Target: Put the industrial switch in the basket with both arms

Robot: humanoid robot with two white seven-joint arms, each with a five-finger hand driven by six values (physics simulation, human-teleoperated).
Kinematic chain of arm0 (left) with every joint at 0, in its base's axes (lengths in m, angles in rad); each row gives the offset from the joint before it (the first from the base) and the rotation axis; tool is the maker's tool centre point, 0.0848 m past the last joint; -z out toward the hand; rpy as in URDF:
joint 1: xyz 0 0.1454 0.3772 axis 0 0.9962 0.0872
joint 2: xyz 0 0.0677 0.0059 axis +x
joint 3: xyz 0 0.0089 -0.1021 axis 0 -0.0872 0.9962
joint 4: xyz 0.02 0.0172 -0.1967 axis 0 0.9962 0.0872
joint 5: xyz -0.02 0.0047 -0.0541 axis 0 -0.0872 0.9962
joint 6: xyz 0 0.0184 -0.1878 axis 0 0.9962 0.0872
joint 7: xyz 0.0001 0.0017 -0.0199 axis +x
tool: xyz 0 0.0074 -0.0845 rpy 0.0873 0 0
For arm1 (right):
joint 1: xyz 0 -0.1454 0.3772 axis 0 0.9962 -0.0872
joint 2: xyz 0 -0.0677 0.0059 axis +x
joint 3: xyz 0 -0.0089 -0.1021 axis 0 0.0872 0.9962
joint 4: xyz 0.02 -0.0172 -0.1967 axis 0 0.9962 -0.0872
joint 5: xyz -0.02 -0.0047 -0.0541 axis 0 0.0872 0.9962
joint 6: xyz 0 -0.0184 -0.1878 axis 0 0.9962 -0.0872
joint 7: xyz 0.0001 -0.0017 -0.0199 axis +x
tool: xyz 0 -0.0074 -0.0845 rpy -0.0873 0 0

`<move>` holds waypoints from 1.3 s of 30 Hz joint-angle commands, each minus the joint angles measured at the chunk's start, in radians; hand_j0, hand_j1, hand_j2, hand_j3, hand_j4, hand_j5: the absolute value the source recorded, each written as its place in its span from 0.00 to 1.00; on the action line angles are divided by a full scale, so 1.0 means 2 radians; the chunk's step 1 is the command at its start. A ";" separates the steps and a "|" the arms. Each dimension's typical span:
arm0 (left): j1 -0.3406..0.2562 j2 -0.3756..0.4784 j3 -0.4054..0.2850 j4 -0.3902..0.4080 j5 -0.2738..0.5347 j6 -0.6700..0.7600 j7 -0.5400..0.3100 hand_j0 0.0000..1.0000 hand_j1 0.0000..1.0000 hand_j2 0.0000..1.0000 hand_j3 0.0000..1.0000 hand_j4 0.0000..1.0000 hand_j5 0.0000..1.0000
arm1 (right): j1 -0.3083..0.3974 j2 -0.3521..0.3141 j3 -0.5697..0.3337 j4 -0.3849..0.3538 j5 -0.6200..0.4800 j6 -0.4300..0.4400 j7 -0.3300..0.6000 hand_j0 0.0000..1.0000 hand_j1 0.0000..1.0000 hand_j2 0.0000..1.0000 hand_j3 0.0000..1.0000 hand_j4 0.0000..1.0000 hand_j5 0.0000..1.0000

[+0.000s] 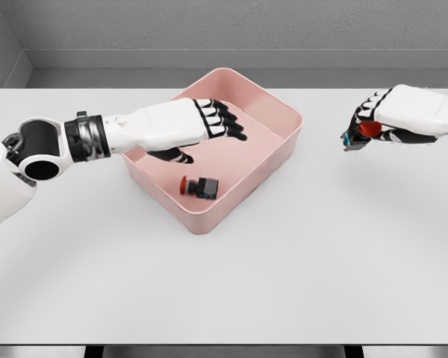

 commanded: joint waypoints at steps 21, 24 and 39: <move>0.008 0.215 -0.027 -0.108 0.050 0.001 -0.002 1.00 1.00 1.00 1.00 1.00 1.00 | -0.070 0.106 0.014 -0.011 0.000 0.008 0.056 0.51 0.51 0.51 0.51 0.51 0.51; 0.018 0.215 -0.027 -0.109 0.050 0.001 -0.002 1.00 1.00 1.00 1.00 1.00 1.00 | -0.085 0.126 0.030 0.002 0.001 0.009 0.057 0.51 0.51 0.51 0.51 0.51 0.51; 0.017 0.224 -0.022 -0.109 0.050 0.001 -0.002 1.00 1.00 1.00 1.00 1.00 1.00 | -0.153 0.237 0.097 0.075 0.001 0.013 0.067 0.51 0.51 0.51 0.51 0.51 0.51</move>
